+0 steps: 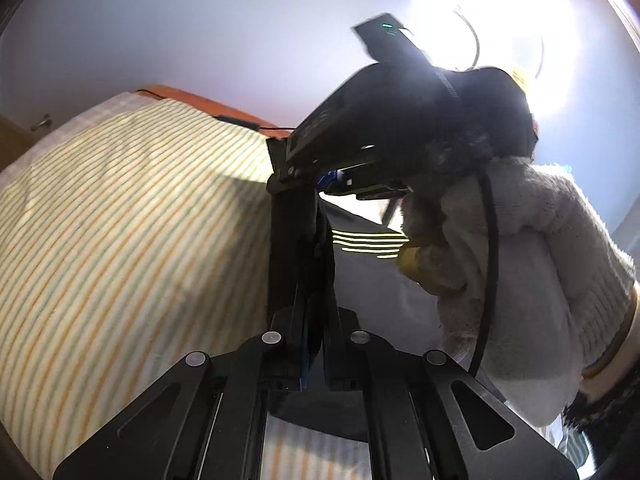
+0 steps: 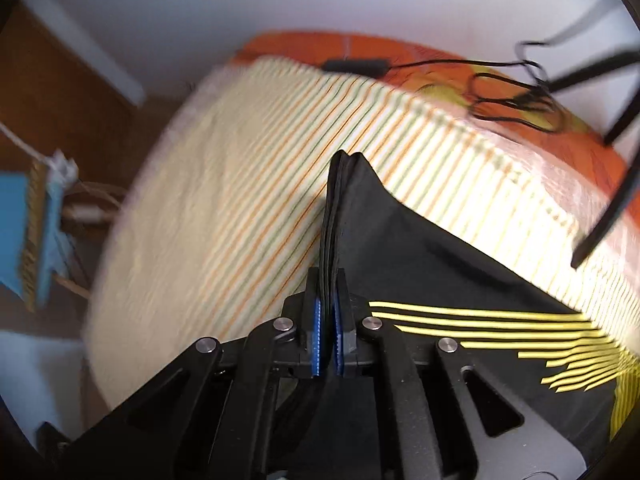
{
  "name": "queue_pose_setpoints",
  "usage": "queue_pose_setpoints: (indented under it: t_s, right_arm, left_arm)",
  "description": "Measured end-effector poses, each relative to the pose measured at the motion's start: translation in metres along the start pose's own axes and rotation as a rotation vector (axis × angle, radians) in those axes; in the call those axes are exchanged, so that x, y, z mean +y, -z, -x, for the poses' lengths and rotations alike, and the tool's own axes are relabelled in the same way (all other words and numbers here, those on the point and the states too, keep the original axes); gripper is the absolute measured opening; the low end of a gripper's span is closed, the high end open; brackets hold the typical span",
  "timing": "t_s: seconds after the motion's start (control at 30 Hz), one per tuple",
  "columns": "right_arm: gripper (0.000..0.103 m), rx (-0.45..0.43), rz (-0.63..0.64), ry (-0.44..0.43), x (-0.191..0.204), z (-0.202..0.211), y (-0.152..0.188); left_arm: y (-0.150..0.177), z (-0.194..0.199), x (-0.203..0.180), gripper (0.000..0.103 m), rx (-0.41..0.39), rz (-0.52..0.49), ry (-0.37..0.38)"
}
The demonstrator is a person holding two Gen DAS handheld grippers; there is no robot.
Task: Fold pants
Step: 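Grasp the shorts edge with the right gripper while the left gripper grasps beside it, lifting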
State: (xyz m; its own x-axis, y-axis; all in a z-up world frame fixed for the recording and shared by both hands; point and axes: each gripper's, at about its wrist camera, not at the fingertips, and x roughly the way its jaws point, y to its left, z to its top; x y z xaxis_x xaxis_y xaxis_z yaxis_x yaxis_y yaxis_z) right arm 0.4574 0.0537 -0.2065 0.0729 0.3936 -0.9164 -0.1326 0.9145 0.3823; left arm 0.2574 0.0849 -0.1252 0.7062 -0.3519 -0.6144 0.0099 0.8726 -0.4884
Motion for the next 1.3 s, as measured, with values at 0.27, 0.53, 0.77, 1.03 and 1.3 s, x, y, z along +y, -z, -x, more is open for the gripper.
queue_pose_setpoints:
  t_s: [0.27, 0.53, 0.77, 1.03, 1.3]
  right_arm:
    - [0.005, -0.121, -0.099, -0.037, -0.054, 0.053, 0.02]
    - [0.005, -0.183, -0.181, -0.026, -0.102, 0.097, 0.05]
    - [0.005, -0.211, -0.243, 0.018, -0.15, 0.123, 0.079]
    - [0.005, -0.234, -0.291, 0.059, -0.2, 0.15, 0.111]
    - [0.005, -0.254, -0.292, 0.094, -0.235, 0.173, 0.14]
  left_arm:
    - [-0.002, -0.005, -0.04, 0.003, 0.006, -0.04, 0.072]
    - [0.005, -0.025, -0.084, 0.003, 0.047, -0.071, 0.143]
    - [0.011, -0.049, -0.118, 0.003, 0.088, -0.109, 0.211]
    - [0.013, -0.088, -0.152, 0.003, 0.142, -0.174, 0.255]
    - [0.018, -0.129, -0.185, 0.003, 0.188, -0.215, 0.283]
